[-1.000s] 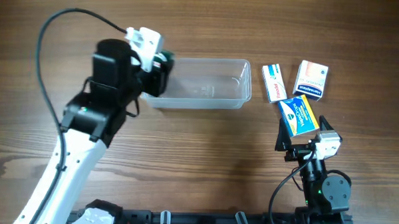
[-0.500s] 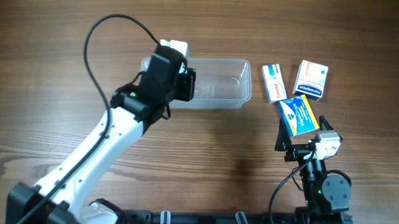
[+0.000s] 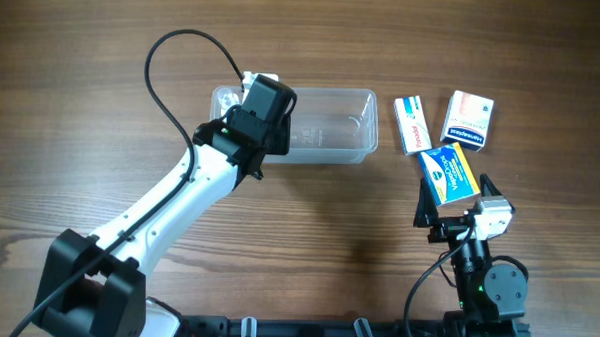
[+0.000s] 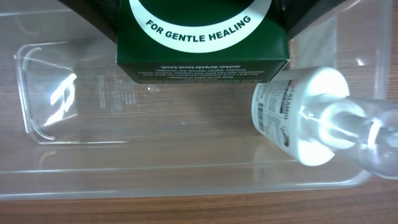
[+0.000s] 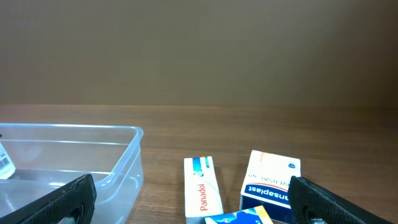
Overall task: Pack container
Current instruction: 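Carry the green box into the container beside the bottle and release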
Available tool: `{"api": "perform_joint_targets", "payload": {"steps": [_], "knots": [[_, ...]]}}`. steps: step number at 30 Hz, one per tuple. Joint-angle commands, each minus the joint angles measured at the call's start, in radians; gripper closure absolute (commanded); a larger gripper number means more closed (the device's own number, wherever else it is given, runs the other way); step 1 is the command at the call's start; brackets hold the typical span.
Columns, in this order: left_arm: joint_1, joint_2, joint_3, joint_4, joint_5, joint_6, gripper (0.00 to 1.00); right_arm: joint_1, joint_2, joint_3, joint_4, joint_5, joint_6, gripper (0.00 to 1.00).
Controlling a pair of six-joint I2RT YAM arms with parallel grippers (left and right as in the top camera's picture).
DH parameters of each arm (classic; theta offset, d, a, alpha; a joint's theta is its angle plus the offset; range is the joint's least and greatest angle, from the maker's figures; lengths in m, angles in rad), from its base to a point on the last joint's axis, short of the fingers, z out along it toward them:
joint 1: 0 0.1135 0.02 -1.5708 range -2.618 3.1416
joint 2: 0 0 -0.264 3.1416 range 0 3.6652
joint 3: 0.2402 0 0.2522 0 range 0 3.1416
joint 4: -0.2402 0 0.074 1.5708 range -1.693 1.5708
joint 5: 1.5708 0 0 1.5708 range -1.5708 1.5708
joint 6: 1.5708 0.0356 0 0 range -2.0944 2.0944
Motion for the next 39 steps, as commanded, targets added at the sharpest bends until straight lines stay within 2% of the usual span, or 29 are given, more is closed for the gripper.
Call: {"api": "perform_joint_targets", "payload": {"steps": [1, 8, 14, 28, 29, 31, 34, 36, 39], "knots": [[0.008, 0.035, 0.015, 0.005, -0.064, -0.016, 0.53, 0.003, -0.008, -0.001, 0.003, -0.013, -0.009, 0.0], [0.031, 0.086, 0.015, 0.011, -0.064, -0.016, 0.51, 0.003, -0.008, -0.001, 0.003, -0.013, -0.009, 0.0], [0.032, 0.09, 0.015, 0.01, -0.019, -0.016, 0.51, 0.003, -0.008, -0.001, 0.003, -0.013, -0.009, 0.0], [0.034, 0.095, 0.015, 0.01, -0.019, -0.016, 0.5, 0.003, -0.008, -0.001, 0.003, -0.013, -0.009, 0.0], [0.034, 0.097, 0.015, 0.01, -0.019, -0.016, 0.49, 0.003, -0.008, -0.001, 0.003, -0.013, -0.009, 0.0], [0.034, 0.101, 0.015, 0.01, -0.019, -0.014, 0.4, 0.003, -0.007, -0.001, 0.003, -0.013, -0.009, 0.0], [0.034, 0.104, 0.015, 0.009, -0.019, -0.012, 0.36, 0.003, -0.005, -0.001, 0.003, -0.013, -0.009, 0.0], [0.034, 0.104, 0.015, 0.006, -0.019, -0.012, 0.28, 0.003, -0.005, -0.001, 0.003, -0.013, -0.009, 0.0], [0.034, 0.104, 0.015, -0.003, -0.019, -0.012, 0.25, 0.003, -0.003, -0.001, 0.003, -0.013, -0.009, 0.0]]}}
